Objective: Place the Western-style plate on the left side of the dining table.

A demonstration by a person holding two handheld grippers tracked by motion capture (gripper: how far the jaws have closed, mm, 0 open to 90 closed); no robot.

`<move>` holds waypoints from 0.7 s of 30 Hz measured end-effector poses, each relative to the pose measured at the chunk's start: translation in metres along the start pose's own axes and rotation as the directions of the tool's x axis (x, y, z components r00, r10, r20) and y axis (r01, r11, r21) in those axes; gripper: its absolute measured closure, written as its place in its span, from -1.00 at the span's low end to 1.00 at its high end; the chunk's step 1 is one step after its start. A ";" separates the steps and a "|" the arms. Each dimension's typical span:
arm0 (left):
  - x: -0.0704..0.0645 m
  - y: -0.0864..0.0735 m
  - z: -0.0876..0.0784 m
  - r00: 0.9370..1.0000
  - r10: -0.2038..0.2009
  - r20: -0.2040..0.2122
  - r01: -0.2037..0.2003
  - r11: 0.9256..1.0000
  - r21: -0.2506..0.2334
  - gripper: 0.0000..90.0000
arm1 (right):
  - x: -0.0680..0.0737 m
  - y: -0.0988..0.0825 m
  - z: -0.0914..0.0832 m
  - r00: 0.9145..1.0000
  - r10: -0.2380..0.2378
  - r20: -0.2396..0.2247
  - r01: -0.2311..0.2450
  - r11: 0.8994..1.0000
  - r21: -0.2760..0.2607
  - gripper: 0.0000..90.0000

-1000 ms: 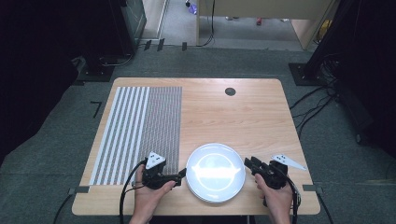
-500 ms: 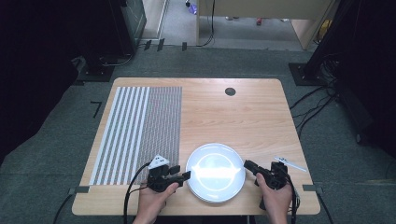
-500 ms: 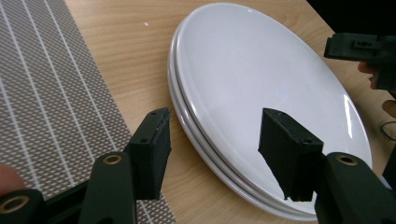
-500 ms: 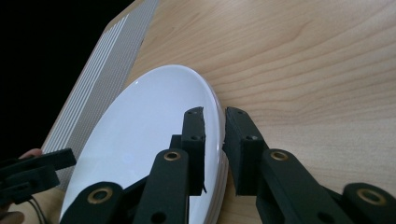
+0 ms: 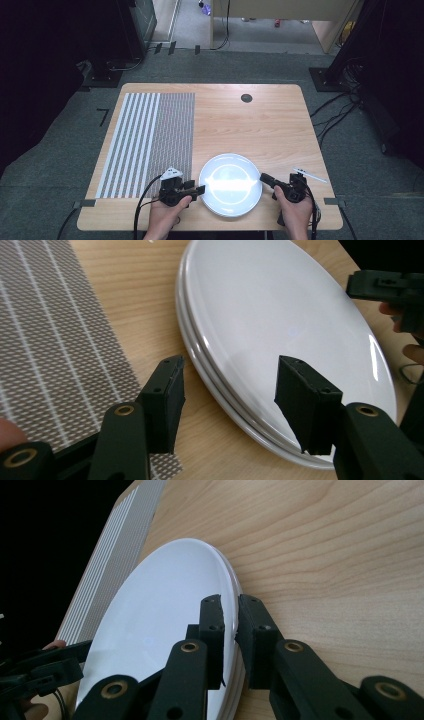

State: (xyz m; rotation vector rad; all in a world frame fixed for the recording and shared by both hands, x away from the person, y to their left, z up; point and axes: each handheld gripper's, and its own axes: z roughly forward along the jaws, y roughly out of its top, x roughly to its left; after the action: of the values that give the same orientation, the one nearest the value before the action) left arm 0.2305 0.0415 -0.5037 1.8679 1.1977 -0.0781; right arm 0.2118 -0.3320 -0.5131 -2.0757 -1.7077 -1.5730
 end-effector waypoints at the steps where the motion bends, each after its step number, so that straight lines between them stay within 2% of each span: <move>1: 0.000 0.000 0.000 1.000 0.000 0.000 0.000 1.000 0.000 0.01 | 0.000 0.000 0.000 1.000 0.000 0.000 0.000 1.000 0.000 0.82; 5: 0.001 -0.001 0.003 1.000 -0.003 0.022 0.003 1.000 0.022 0.01 | -0.001 -0.001 0.002 1.000 0.008 -0.006 -0.008 1.000 0.013 0.82; 10: 0.001 -0.001 0.004 0.999 -0.013 0.050 0.012 1.000 0.023 0.02 | -0.002 -0.001 0.003 0.999 0.024 -0.035 -0.023 0.999 0.029 0.82; 21: 0.002 0.000 0.003 0.998 -0.030 0.062 0.029 0.999 0.019 0.03 | -0.003 -0.002 0.004 0.997 0.048 -0.067 -0.045 0.998 0.046 0.82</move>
State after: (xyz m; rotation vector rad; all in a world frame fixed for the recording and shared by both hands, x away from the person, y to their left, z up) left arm 0.2324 0.0412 -0.5067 1.8506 1.1849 -0.1629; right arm 0.2134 -0.3310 -0.5185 -2.0021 -1.6442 -1.5585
